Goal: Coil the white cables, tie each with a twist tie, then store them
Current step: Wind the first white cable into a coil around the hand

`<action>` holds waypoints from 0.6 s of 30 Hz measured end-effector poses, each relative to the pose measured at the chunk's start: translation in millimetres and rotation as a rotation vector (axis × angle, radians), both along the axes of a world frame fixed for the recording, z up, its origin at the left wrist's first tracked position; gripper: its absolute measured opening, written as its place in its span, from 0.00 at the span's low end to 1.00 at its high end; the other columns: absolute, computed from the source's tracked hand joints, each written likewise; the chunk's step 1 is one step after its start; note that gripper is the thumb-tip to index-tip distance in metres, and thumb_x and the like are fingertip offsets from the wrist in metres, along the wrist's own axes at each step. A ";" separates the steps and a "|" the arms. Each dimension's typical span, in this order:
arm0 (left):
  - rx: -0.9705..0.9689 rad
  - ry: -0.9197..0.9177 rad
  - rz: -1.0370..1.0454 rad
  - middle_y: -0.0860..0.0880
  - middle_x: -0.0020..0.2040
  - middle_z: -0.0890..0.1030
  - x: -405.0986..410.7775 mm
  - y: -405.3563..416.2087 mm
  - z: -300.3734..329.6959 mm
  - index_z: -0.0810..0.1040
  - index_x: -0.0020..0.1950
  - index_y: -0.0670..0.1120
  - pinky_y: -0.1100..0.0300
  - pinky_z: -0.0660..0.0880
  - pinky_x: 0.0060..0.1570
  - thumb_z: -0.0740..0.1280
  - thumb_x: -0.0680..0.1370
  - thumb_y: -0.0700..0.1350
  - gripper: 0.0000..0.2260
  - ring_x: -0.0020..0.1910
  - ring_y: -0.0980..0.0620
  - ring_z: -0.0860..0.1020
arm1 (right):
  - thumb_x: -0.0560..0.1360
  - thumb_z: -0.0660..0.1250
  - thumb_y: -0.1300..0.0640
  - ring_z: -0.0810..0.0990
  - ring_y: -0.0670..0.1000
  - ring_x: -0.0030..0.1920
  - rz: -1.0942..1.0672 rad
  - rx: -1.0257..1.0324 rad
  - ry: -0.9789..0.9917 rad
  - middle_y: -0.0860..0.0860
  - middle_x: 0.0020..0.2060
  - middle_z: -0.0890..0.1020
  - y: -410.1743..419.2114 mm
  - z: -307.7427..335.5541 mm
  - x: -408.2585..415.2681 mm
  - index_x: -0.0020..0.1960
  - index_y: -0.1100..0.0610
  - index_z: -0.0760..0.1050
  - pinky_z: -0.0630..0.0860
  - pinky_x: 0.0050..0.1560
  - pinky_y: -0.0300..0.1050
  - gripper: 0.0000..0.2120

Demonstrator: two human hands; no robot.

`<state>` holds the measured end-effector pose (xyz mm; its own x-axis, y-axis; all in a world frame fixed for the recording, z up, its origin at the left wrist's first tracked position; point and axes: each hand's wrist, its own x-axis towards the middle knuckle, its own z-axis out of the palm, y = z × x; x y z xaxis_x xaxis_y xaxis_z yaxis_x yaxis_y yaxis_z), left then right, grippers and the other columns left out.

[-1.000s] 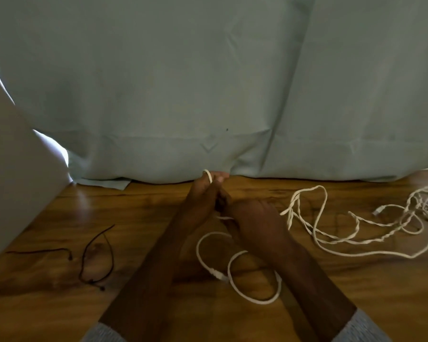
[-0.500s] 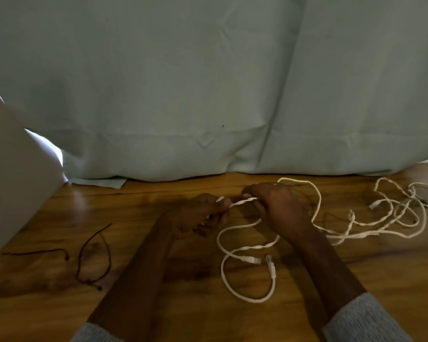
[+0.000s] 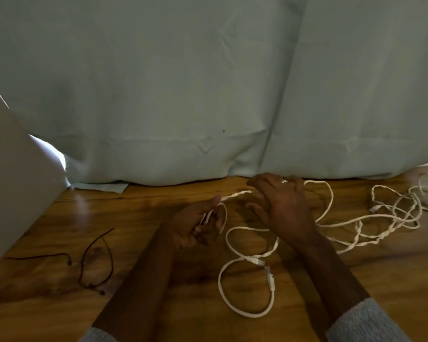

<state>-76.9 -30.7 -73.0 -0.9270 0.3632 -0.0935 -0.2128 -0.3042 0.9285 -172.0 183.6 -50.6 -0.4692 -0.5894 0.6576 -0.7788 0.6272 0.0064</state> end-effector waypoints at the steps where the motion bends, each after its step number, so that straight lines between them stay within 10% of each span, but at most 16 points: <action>1: 0.062 0.003 -0.054 0.51 0.18 0.63 -1.3 -0.6 0.6 0.78 0.36 0.40 0.65 0.53 0.24 0.57 0.80 0.60 0.26 0.17 0.56 0.57 | 0.76 0.67 0.44 0.81 0.52 0.57 0.089 -0.003 -0.011 0.48 0.62 0.80 -3.9 -0.9 3.2 0.63 0.48 0.77 0.68 0.63 0.56 0.17; 9: 0.388 0.094 -0.313 0.51 0.22 0.59 -1.8 -6.2 4.8 0.78 0.50 0.34 0.65 0.59 0.26 0.61 0.79 0.63 0.30 0.19 0.56 0.55 | 0.84 0.57 0.47 0.82 0.50 0.47 0.251 -0.197 -0.192 0.48 0.50 0.83 -15.2 -10.8 5.6 0.57 0.51 0.78 0.79 0.46 0.51 0.14; 18: 0.299 0.141 -0.225 0.53 0.24 0.62 2.2 6.6 5.2 0.71 0.69 0.32 0.63 0.58 0.24 0.63 0.80 0.42 0.20 0.20 0.58 0.58 | 0.82 0.62 0.46 0.80 0.53 0.36 0.068 -0.337 -0.070 0.51 0.38 0.82 -16.7 -8.8 5.1 0.48 0.52 0.78 0.75 0.32 0.49 0.12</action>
<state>-74.7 -24.1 -67.8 -0.8173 0.5507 0.1696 -0.1821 -0.5260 0.8307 -166.9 167.0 -59.4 -0.4872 -0.3757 0.7883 -0.8100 0.5317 -0.2472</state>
